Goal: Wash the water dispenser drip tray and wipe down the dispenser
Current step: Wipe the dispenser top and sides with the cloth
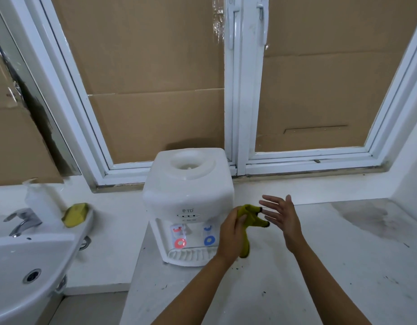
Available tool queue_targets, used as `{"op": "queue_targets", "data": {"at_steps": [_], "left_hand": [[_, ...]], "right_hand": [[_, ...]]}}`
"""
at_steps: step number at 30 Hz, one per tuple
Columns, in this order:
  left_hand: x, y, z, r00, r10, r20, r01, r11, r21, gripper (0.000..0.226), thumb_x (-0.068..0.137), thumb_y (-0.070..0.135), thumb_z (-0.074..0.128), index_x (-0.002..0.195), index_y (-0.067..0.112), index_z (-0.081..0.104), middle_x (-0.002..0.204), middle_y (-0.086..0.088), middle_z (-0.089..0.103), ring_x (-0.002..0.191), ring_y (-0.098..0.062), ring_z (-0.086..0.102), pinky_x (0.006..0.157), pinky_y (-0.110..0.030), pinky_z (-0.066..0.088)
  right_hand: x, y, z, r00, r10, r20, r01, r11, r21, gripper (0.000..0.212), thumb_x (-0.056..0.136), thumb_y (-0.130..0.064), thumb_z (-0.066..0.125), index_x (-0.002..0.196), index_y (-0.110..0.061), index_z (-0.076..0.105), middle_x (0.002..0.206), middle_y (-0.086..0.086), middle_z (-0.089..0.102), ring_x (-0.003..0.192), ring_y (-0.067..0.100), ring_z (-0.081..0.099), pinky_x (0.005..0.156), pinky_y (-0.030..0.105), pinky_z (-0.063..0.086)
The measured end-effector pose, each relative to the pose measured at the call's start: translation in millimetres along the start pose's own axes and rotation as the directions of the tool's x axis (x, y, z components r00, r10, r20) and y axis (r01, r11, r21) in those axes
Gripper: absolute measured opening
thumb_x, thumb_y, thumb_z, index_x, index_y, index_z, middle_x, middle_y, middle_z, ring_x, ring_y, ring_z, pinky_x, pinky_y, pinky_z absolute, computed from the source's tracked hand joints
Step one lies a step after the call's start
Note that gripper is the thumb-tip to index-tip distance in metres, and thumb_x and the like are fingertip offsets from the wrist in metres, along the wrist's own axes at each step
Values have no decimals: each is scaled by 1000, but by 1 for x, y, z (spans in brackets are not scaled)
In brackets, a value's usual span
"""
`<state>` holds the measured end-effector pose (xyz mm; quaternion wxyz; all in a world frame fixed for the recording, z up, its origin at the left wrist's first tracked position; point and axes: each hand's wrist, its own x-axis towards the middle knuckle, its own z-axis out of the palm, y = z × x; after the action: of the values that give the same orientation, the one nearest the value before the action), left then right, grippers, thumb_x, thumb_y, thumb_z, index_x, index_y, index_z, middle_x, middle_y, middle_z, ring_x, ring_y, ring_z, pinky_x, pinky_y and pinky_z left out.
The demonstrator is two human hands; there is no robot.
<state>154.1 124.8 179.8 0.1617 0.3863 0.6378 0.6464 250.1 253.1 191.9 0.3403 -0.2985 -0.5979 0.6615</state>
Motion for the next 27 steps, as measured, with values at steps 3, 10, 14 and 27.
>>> {"op": "queue_targets", "data": {"at_steps": [3, 10, 14, 27], "left_hand": [[8, 10, 6, 973, -224, 61, 230, 965, -122, 17, 100, 33, 44, 103, 33, 61, 104, 1, 68, 98, -11, 64, 92, -33, 53], [23, 19, 2, 888, -349, 300, 447, 809, -382, 37, 98, 38, 46, 126, 17, 58, 121, -13, 66, 112, -29, 64, 96, -46, 52], [33, 21, 0, 859, -428, 281, 510, 770, -384, 40, 99, 43, 41, 124, 17, 57, 120, -15, 66, 110, -32, 63, 94, -50, 52], [66, 38, -27, 984, -174, -50, 178, 978, 111, 33, 104, 28, 35, 106, 16, 66, 82, 3, 61, 73, -13, 55, 65, -21, 43]], "right_hand": [[0, 3, -12, 999, 33, 26, -31, 997, -64, 65, 101, -55, 17, 125, -17, 64, 123, 3, 67, 120, 24, 59, 106, 42, 42], [-17, -16, -16, 909, 264, 323, -275, 961, -10, 64, 97, -61, 20, 127, -21, 61, 122, 9, 69, 114, 26, 65, 94, 42, 49], [-21, -11, -13, 881, 272, 386, -260, 962, -85, 59, 90, -60, 50, 131, -19, 57, 120, 7, 70, 112, 24, 66, 90, 38, 54], [9, -7, -12, 912, 398, 102, -411, 881, 235, 39, 90, -40, 64, 116, -12, 60, 115, 18, 68, 104, 36, 65, 78, 44, 57]]}}
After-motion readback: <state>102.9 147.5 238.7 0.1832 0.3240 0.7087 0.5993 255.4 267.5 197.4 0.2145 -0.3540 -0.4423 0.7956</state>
